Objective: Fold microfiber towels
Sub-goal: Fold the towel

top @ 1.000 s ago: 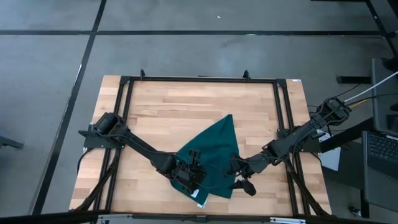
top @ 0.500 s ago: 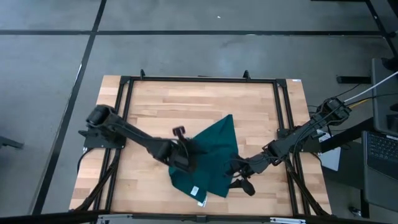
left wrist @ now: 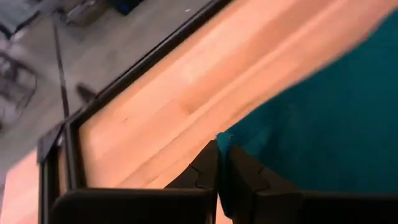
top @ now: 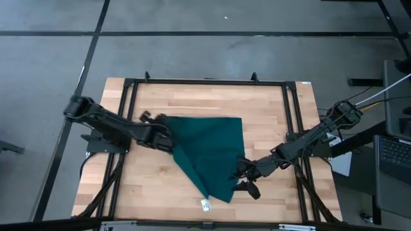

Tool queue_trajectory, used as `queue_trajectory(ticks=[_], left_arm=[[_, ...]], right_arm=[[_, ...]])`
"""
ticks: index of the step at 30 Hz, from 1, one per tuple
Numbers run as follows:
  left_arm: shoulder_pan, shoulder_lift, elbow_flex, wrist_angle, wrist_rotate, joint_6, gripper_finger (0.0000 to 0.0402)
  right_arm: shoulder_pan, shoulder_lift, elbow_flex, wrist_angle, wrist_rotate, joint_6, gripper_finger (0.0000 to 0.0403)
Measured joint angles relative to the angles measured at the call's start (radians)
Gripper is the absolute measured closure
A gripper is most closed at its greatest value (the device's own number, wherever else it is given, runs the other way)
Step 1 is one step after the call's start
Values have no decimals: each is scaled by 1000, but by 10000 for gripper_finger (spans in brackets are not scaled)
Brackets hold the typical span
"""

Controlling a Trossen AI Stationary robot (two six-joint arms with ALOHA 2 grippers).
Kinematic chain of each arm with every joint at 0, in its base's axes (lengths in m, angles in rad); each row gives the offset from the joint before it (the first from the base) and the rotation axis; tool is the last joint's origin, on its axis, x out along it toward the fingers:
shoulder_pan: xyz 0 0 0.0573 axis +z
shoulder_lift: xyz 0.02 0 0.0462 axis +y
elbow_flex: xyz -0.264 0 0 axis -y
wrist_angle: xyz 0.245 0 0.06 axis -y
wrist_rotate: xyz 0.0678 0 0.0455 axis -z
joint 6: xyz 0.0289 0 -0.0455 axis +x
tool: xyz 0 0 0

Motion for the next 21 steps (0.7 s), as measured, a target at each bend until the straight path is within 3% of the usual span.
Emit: queue_trajectory(ticks=[3,6,10,11,13,14,16,19,21], left_arm=[[5,-124,-112,5,-30,-98,385],[-34,-275,-187,118,-93,-40,376],[-134,-494,-243,461,-108,322,364],[-153,-542,-257,576,-70,430,363],[-176,-624,-276,763,126,642,360],[-179,-643,-277,824,235,688,360],[-182,-645,-268,844,317,668,365],[-243,-607,-240,830,270,686,382],[-277,-578,-201,846,153,721,393]], right_arm=[[-2,0,0,1,-3,28,161],[-4,0,1,11,-7,50,159],[-21,0,2,18,-7,56,152],[-26,0,2,23,-8,55,150],[-42,0,3,29,-9,37,147],[-51,0,3,35,-10,23,146],[-74,0,3,40,-20,-14,146],[-111,5,3,40,-50,-70,150],[-132,20,3,36,-89,-90,156]])
